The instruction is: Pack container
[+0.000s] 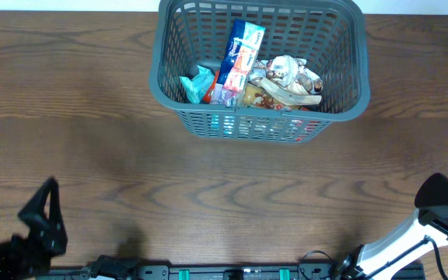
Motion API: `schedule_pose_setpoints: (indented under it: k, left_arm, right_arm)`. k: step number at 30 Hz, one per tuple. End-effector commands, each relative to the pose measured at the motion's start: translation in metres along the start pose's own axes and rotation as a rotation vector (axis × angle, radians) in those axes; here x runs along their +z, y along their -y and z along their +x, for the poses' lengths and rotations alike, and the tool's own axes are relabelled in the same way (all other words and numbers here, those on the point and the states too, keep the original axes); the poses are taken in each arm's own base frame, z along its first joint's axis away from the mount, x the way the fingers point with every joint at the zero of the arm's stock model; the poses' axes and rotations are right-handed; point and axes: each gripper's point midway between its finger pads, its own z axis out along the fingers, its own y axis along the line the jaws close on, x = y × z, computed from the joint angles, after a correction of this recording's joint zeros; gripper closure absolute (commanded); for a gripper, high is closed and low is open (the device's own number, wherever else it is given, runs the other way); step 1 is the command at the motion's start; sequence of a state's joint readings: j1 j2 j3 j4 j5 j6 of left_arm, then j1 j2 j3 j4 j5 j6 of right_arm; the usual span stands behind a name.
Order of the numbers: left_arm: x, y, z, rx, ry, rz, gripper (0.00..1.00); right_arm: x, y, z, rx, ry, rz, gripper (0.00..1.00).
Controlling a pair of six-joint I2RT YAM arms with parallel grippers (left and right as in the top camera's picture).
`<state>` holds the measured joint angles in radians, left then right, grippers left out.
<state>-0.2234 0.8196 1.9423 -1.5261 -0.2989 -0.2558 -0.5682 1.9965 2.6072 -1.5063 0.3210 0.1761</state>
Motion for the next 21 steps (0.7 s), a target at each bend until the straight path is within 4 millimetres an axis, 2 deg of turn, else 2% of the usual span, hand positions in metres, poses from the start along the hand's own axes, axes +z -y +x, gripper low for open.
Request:
schedule_pose_setpoints:
  k: [1,5,14,17,18,21]
  left_arm:
    - [-0.002,-0.012,0.019,-0.038,-0.037,-0.042,0.09]
    - [0.006,-0.016,0.043,-0.087,-0.086,-0.063,0.09]
    - [0.051,-0.025,0.122,-0.212,-0.281,-0.178,0.09]
    - [0.059,-0.026,0.136,-0.235,-0.321,-0.209,0.09]
    - [0.061,-0.026,0.137,-0.242,-0.327,-0.214,0.03]
    - [0.062,-0.026,0.139,-0.244,-0.332,-0.213,0.01]
  right_arm:
    - [0.006,0.002,0.002,0.011,-0.015,0.01,0.01]
    - [0.006,0.002,0.002,0.011,-0.015,0.01,0.01]
    - [0.006,0.002,0.002,0.011,-0.014,0.01,0.01]
    - [0.006,0.002,0.002,0.011,-0.014,0.01,0.01]
    - [0.006,0.002,0.002,0.011,-0.014,0.01,0.01]
    - [0.006,0.002,0.002,0.011,-0.015,0.01,0.01]
